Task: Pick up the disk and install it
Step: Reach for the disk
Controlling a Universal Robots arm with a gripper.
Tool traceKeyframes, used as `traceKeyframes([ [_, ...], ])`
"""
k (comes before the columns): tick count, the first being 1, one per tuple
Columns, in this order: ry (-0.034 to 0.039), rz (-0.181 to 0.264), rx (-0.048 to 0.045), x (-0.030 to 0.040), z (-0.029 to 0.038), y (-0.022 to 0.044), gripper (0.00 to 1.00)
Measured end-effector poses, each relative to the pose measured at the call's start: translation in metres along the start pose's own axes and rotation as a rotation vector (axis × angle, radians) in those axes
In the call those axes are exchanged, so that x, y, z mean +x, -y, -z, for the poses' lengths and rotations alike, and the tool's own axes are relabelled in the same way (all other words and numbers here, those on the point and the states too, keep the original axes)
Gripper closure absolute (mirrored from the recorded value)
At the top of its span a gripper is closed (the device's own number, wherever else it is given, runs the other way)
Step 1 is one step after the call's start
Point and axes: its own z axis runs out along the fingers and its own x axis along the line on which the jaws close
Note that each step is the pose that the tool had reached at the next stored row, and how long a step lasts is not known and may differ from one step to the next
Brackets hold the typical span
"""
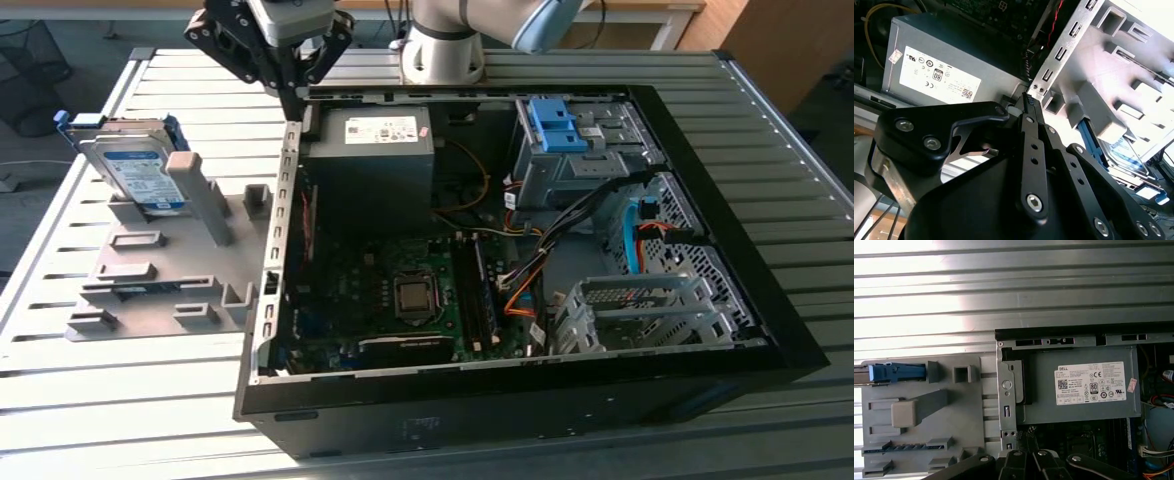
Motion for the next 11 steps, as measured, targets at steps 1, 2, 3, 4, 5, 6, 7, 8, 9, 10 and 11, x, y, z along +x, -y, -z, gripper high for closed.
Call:
traceKeyframes([
  [1, 0.0000, 0.000, 0.0000, 0.0000, 0.0000, 0.0000, 0.89],
  [2, 0.0000, 0.000, 0.0000, 0.0001, 0.0000, 0.0000, 0.89],
  [3, 0.0001, 0.000, -0.0001, 0.0004, 0.0000, -0.0001, 0.89],
  [4, 0.0000, 0.000, 0.0000, 0.0007, 0.0000, 0.0000, 0.89],
  [5, 0.0000, 0.000, 0.0000, 0.0009, 0.0000, 0.0000, 0.89],
  [6, 0.0000, 0.000, 0.0000, 0.0012, 0.0000, 0.0001, 0.89],
  [7, 0.0000, 0.000, 0.0000, 0.0014, 0.0000, 0.0001, 0.89],
  [8, 0.0000, 0.000, 0.0000, 0.0015, 0.0001, 0.0001, 0.89],
  [9, -0.0001, 0.000, 0.0001, 0.0016, 0.0001, 0.0001, 0.89],
  [10, 0.0000, 0.000, 0.0000, 0.0018, 0.0000, 0.0001, 0.89],
  [11, 0.0000, 0.000, 0.0000, 0.0019, 0.0001, 0.0001, 0.89],
])
